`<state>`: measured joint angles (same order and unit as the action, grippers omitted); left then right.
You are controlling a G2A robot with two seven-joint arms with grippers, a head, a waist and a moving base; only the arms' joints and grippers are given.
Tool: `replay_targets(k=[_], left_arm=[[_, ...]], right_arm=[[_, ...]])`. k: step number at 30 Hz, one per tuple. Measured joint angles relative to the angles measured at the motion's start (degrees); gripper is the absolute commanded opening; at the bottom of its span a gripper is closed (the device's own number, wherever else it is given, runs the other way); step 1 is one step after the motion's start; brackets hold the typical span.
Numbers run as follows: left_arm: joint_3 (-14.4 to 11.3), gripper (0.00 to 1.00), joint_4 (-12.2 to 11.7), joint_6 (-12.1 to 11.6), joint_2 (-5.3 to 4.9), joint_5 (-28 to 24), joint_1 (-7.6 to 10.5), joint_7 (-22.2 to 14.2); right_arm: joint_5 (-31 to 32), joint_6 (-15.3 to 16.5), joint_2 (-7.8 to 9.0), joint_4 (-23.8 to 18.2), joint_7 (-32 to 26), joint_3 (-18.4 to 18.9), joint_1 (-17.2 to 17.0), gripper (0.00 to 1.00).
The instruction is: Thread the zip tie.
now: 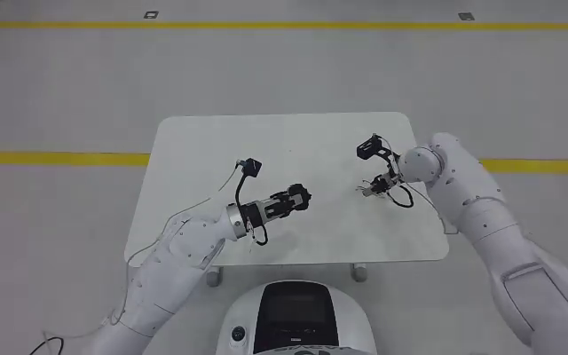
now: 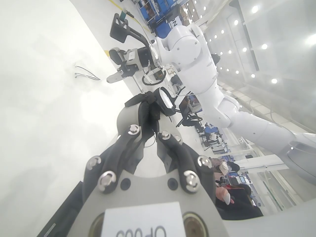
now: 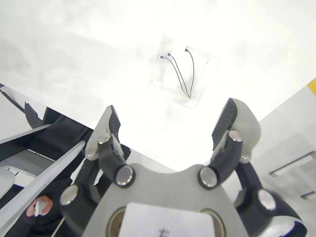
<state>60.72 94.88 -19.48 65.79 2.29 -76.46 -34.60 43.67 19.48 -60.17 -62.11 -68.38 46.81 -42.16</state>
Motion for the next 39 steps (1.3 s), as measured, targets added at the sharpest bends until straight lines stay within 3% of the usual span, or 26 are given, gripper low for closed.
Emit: replay_targets(k=[7, 12, 22, 23, 24, 26, 28, 39], left_arm=[[0.0, 0.00, 0.0, 0.0, 0.00, 0.0, 0.00, 0.0], [0.0, 0.00, 0.0, 0.0, 0.00, 0.0, 0.00, 0.0], [0.0, 0.00, 0.0, 0.0, 0.00, 0.0, 0.00, 0.0], [0.0, 0.00, 0.0, 0.0, 0.00, 0.0, 0.00, 0.0], [0.0, 0.00, 0.0, 0.0, 0.00, 0.0, 0.00, 0.0], [0.0, 0.00, 0.0, 0.0, 0.00, 0.0, 0.00, 0.0], [0.0, 0.00, 0.0, 0.0, 0.00, 0.0, 0.00, 0.0], [0.0, 0.00, 0.0, 0.0, 0.00, 0.0, 0.00, 0.0]], right_arm=[[3.4, 0.0, 0.62, -2.7, 5.4, -0.9, -2.1, 1.00], [2.4, 0.0, 1.13, -2.9, 6.7, -3.0, -2.0, 1.00], [3.8, -0.5, 1.47, -2.3, 9.9, -1.6, -3.4, 1.00], [4.2, -0.6, 1.51, -2.2, 10.0, -1.4, -3.5, 0.78], [4.4, -0.7, 1.52, -2.1, 10.1, -1.3, -3.6, 0.49], [5.1, -1.0, 1.53, -1.8, 10.7, -1.1, -3.7, 0.31], [5.9, -1.2, 1.53, -1.7, 11.1, -1.0, -3.8, 0.00], [8.3, 0.0, 0.16, 1.4, 12.5, -3.5, -2.8, 0.00]])
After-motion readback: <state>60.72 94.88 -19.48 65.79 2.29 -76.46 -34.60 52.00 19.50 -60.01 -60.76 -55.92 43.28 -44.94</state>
